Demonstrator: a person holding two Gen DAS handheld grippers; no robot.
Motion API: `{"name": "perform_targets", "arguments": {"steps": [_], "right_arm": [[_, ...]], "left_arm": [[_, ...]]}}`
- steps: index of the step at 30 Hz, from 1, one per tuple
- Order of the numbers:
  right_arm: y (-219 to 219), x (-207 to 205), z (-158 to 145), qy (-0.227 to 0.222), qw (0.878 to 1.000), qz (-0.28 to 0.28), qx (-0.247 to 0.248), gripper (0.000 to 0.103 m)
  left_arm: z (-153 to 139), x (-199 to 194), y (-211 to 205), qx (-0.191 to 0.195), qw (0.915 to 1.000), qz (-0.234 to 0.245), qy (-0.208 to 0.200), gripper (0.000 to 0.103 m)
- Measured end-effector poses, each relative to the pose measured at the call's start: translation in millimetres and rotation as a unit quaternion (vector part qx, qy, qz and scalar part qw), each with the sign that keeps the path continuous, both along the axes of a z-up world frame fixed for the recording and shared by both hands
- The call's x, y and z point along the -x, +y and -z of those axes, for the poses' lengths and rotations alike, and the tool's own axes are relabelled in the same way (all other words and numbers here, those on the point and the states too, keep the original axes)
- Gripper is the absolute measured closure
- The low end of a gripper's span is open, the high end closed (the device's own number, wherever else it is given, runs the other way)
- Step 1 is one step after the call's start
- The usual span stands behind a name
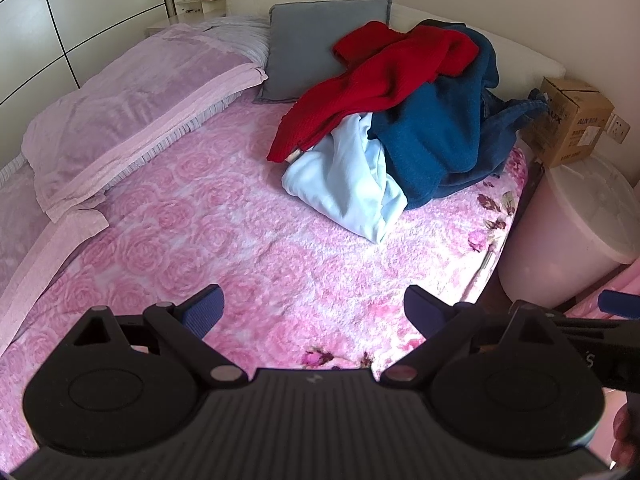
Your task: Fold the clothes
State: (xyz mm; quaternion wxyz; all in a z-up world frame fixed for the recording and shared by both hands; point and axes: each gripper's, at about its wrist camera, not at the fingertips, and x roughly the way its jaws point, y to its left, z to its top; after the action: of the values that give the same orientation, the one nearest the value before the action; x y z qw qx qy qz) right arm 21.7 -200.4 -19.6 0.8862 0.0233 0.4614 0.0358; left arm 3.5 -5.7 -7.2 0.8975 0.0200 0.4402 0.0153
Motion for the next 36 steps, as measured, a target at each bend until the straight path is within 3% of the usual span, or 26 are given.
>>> {"name": "perform_targets", "arguments": {"steps": [24, 36], "right_arm": [[16.2, -8.3, -1.5, -0.008, 1.000, 0.002, 0.005, 0.000], [18.2, -40.3, 14.5, -0.003, 1.000, -0.014, -0.003, 0.000]], "left_arm": [[1.6, -9.7, 24.3, 0.001, 1.0000, -0.007, 0.005, 0.008], [21.6, -46.9, 40.1, 0.015, 0.9991, -0.015, 0.036, 0.008]]}}
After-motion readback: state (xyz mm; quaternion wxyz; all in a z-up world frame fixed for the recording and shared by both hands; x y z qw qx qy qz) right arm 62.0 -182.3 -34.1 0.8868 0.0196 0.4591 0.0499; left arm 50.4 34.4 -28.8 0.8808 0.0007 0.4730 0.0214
